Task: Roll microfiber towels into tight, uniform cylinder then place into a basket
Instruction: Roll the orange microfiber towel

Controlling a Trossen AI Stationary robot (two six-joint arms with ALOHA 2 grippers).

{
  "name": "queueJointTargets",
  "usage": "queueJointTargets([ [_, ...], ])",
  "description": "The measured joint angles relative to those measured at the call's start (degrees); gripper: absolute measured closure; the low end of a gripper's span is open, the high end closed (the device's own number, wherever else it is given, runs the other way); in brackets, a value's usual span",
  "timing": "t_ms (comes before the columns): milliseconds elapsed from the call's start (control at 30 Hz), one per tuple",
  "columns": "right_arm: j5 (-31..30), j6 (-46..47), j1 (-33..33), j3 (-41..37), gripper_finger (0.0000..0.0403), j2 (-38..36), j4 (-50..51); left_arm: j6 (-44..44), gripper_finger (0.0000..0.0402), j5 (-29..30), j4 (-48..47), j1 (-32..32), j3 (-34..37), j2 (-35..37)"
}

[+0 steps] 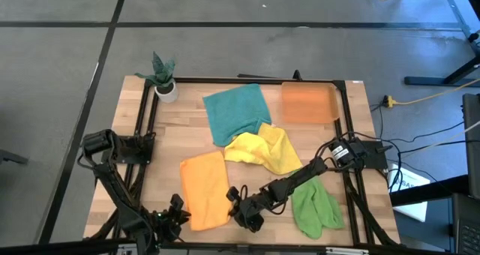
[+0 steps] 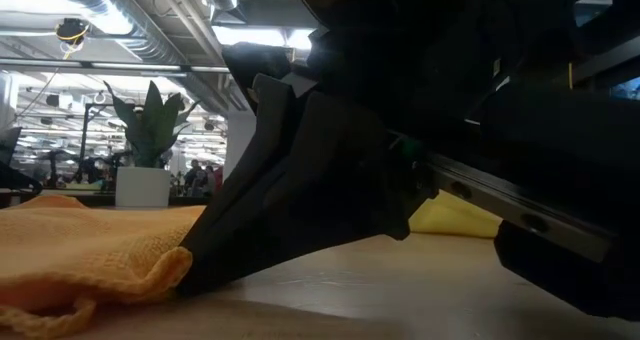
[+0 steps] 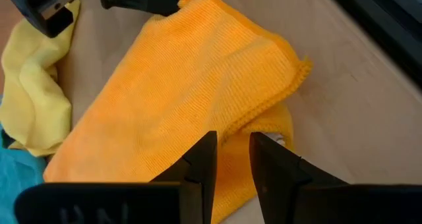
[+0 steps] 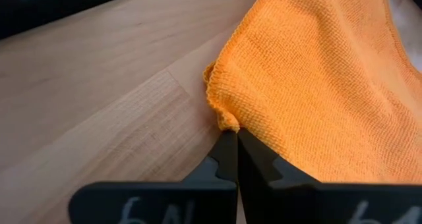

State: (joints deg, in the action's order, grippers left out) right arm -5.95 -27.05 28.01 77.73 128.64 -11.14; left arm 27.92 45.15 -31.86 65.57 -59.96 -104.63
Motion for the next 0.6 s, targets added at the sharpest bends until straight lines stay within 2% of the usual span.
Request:
queueJointTargets([
  [267,0.0,0.0,0.0,0.0,0.0403,0.0,0.0,-1.1,0.0321,-0.2,2.7,-0.7,0.0,-0.1],
  [600,0.0,0.0,0.0,0.0,0.0403,0.0,0.0,-1.5,0.0321,-3.8,5.4,-2.2,0.0,-0.1],
])
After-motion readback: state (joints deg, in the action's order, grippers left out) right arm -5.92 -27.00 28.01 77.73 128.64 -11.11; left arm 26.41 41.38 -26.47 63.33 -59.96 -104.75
